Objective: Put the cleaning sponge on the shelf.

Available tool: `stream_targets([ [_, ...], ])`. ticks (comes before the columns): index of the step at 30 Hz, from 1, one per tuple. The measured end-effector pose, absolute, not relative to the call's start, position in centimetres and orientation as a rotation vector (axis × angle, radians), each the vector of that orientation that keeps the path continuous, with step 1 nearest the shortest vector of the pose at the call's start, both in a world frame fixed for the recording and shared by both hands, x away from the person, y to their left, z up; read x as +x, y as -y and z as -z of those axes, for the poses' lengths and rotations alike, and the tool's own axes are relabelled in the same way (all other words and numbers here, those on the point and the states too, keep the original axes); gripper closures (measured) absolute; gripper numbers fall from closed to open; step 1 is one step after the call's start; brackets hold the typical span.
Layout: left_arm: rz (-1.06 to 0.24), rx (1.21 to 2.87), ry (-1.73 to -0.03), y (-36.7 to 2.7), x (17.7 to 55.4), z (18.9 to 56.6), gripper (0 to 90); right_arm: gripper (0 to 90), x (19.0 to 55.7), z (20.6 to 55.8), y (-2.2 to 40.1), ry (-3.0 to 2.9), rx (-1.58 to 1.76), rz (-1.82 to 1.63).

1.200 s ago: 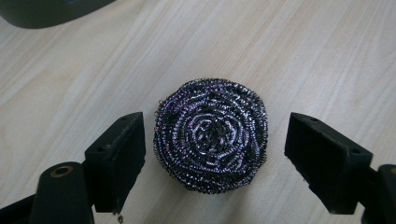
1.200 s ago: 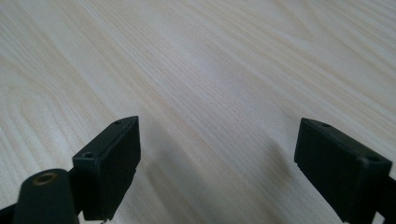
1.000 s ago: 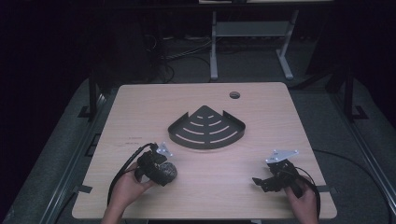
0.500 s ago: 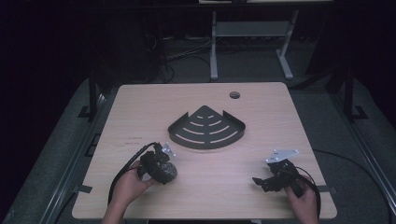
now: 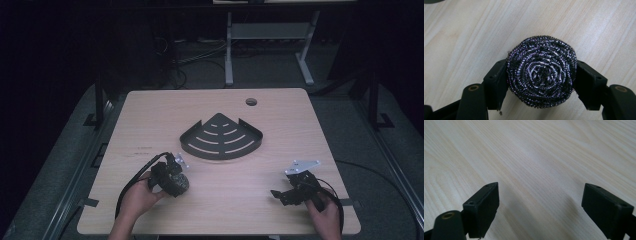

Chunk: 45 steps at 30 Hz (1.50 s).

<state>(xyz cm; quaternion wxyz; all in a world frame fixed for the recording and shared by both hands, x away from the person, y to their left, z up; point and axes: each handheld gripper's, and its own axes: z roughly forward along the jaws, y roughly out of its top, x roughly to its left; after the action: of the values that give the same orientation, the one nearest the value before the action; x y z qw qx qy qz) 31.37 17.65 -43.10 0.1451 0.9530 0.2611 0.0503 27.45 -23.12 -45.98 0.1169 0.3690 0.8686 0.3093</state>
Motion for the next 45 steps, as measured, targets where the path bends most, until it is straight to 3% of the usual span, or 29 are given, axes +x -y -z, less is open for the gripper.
stream_targets([
  [45, -0.094, 2.722, -0.636, -14.4, 35.6, 38.6, 33.7, 14.1, 27.3, 46.0, 23.2, -2.54, 1.097, -0.912],
])
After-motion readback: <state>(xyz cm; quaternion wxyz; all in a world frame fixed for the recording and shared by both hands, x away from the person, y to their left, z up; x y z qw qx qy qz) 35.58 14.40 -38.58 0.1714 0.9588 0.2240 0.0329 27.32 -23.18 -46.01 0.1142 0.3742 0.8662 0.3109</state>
